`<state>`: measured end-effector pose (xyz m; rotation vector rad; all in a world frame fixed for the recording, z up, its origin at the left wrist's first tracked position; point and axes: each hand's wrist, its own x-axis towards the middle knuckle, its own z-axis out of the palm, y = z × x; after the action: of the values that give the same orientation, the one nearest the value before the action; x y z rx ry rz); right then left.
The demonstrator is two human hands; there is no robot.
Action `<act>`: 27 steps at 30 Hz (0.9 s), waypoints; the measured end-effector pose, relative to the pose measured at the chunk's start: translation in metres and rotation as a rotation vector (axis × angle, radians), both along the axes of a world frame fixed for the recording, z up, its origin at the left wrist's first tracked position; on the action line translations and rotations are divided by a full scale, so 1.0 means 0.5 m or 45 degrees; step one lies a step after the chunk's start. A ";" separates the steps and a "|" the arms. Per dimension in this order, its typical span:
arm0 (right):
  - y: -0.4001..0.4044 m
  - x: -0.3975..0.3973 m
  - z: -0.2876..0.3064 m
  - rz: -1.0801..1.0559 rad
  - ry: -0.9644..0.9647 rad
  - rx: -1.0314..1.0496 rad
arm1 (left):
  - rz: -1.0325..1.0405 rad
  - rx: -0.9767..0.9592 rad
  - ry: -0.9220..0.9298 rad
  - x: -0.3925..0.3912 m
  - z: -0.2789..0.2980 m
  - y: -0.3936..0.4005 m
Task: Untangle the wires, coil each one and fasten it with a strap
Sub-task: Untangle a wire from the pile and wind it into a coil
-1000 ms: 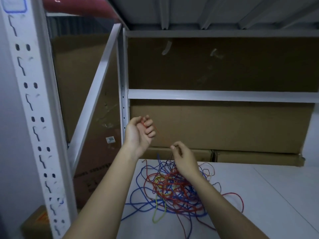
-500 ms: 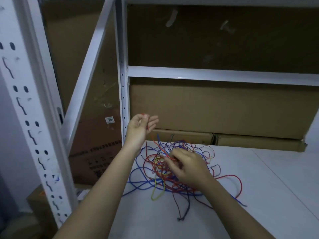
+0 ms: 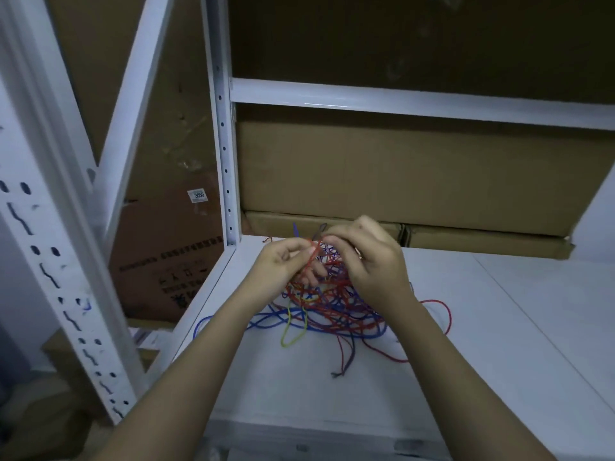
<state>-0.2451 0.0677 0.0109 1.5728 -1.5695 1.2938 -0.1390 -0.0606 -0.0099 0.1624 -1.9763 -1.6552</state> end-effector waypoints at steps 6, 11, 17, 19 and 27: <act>-0.021 -0.013 0.014 0.049 -0.513 0.077 | -0.055 0.121 -0.004 0.021 -0.004 0.013; -0.043 -0.009 -0.002 0.218 -0.856 0.135 | -0.270 0.497 0.051 0.030 0.010 0.017; -0.052 -0.001 -0.069 0.392 -1.208 0.512 | -0.160 0.915 0.262 0.023 0.009 0.016; -0.057 0.007 -0.098 0.478 -1.305 0.596 | -0.010 0.903 0.325 0.019 0.007 0.014; -0.040 0.011 -0.171 0.427 -1.288 0.763 | 0.217 0.932 0.484 0.027 0.007 -0.038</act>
<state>-0.2397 0.0479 -0.0749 1.6457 -2.5570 2.1562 -0.1254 -0.0796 -0.0064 0.2515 -0.9954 -2.0377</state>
